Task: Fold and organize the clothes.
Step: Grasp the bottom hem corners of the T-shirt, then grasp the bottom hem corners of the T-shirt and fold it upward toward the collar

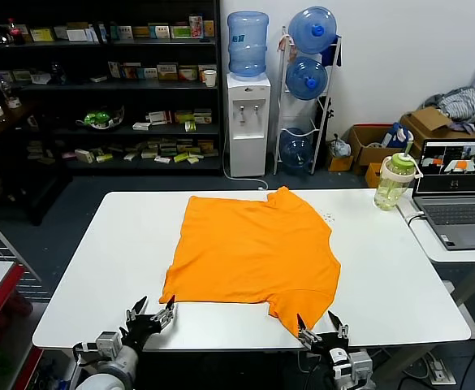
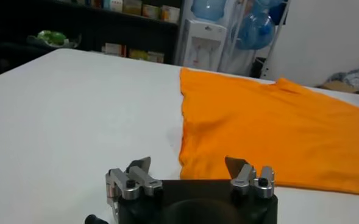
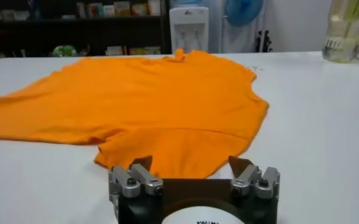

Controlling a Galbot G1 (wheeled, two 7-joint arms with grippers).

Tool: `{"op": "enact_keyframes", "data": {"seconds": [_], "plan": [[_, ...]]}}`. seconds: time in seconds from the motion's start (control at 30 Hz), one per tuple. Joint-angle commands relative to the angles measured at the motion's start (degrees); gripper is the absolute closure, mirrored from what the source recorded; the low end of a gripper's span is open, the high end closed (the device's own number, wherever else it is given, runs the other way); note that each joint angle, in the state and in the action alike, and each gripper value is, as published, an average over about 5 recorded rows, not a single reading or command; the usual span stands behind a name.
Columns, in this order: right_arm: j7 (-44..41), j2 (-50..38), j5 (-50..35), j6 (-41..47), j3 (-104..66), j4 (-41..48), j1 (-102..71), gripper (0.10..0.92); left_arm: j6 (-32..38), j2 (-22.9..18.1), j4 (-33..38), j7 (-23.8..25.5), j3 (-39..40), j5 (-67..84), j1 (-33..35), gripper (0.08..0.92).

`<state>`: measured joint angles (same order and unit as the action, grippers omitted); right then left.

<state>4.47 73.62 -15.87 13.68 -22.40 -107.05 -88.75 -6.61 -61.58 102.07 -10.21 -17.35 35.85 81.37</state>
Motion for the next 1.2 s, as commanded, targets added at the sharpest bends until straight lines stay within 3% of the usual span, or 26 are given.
{"op": "enact_keyframes", "data": {"seconds": [0.03,0.17,0.27,0.83,1.03,1.2], "plan": [[0.34,0.16,-0.16,0.64,0.4,0.96,1.2,0.22,-1.29,-0.11,-2.28,-0.24,1.26,-0.01,-2.65,0.177],[0.35,0.16,-0.39,0.84,0.3,0.74,0.71,0.31,-1.41,-0.17,-2.35,-0.42,1.43,-0.47,-2.73,0.189],[0.29,0.17,-0.42,0.83,0.28,0.55,0.33,0.397,-1.36,-0.21,-2.39,-0.49,1.44,-0.76,-2.6,0.244],[-0.24,-0.09,-0.95,-1.49,0.06,-0.3,-0.74,0.876,-0.4,-0.41,-1.5,-0.13,1.46,-1.46,-1.28,0.735],[-0.69,-2.07,-2.47,-2.59,-0.38,-4.1,-3.92,0.901,-0.12,0.82,3.97,-1.28,0.67,-0.19,2.75,0.89],[-0.12,-5.92,-4.86,-2.93,-2.13,-10.67,-11.34,0.901,-0.05,2.83,11.01,-3.7,-0.88,2.71,10.16,0.908]]}}
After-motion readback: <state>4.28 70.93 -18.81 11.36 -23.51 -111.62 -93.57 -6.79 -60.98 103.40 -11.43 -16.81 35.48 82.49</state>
